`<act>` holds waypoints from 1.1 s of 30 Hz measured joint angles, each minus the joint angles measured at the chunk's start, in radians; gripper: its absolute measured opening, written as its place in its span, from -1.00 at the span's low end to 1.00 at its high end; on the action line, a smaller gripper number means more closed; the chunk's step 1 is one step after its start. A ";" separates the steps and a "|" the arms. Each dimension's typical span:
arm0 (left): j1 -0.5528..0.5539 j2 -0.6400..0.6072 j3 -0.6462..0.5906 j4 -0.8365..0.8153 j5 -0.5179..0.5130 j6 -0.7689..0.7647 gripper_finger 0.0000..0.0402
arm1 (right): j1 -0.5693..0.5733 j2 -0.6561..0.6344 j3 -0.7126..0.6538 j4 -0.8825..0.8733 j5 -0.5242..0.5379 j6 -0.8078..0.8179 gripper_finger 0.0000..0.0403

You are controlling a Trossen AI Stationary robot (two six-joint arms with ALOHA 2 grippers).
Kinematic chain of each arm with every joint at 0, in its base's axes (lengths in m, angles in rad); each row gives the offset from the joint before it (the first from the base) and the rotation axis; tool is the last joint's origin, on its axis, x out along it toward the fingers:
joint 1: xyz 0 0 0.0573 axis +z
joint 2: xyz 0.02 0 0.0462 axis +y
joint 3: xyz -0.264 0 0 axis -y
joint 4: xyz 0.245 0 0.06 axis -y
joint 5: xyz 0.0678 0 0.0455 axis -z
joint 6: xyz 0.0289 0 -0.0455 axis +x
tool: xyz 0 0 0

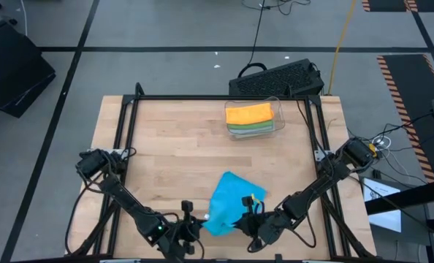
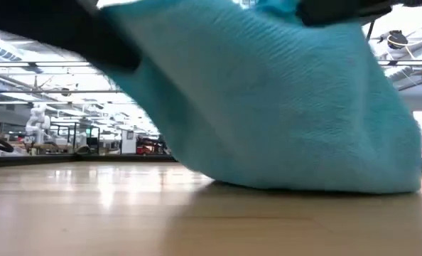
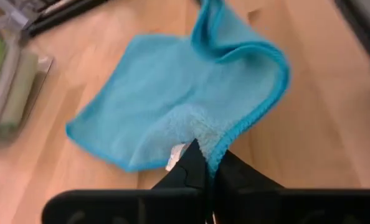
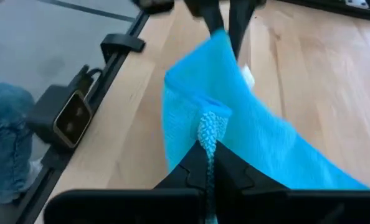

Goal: Fold microfiber towels
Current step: Fold the blue microfiber towel

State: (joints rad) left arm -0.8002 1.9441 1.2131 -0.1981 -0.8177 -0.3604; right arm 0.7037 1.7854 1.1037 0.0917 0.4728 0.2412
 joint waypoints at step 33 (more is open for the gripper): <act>0.175 0.000 0.259 -0.185 0.459 -0.204 -0.96 | 0.103 -0.399 -0.539 0.392 0.050 0.156 -0.98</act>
State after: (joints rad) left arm -0.6249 1.9438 1.4723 -0.3833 -0.3588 -0.5647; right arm 0.8068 1.3869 0.5648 0.4838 0.5232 0.3968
